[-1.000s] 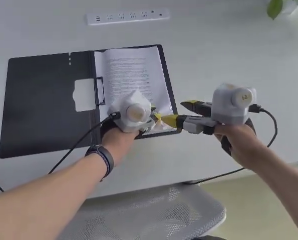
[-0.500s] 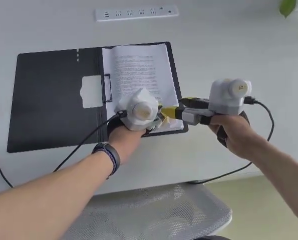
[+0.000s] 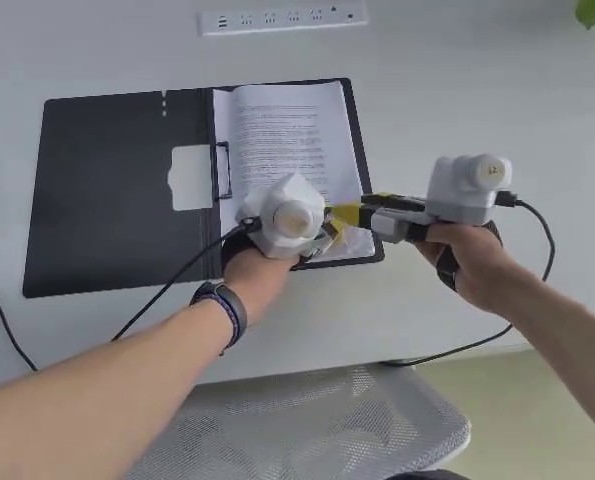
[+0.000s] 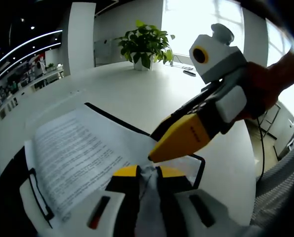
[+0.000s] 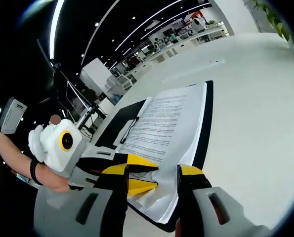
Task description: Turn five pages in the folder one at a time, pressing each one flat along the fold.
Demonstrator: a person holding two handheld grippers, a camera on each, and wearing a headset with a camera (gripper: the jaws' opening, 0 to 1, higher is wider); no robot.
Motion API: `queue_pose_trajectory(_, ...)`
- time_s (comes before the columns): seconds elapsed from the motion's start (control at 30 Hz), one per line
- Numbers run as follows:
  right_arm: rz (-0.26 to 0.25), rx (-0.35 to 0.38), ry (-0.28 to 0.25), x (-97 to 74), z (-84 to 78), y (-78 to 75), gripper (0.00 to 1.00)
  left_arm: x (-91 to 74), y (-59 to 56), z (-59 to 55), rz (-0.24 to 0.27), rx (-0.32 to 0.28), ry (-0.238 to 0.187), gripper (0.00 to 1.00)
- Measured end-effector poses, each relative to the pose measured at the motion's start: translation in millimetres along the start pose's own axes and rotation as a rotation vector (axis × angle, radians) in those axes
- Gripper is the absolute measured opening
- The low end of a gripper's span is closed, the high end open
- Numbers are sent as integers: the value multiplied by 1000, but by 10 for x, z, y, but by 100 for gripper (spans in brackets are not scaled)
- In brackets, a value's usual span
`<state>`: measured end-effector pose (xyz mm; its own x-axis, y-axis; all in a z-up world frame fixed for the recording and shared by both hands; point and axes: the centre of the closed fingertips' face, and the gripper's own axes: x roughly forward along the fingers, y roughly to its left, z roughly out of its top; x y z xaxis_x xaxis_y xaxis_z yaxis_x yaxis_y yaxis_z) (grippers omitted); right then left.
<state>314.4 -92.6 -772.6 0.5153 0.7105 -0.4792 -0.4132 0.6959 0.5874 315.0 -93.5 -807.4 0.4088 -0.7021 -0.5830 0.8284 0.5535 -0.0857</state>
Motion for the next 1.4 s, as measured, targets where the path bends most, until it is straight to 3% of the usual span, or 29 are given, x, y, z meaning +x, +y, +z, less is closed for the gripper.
queue_pose_trajectory(0.3,-47,108,-44,-5,17,-194,11,3,-6,3,0,-3,2,13)
queue_pose_trajectory(0.47,-60,141,-58,-2,18,-229,3,2,-9,7,0,-2,4,13)
queue_pose_trajectory(0.97,-50,196,-73,-26,11,-186,0,-24,-65,29,-25,-18,20,21)
queue_pose_trajectory(1.2,-47,210,-94,-36,52,-148,0,-115,-102,63,-49,-38,15,35)
queue_pose_trajectory(1.4,-49,219,-113,-57,89,-118,0,-259,-69,178,-52,-39,-11,44)
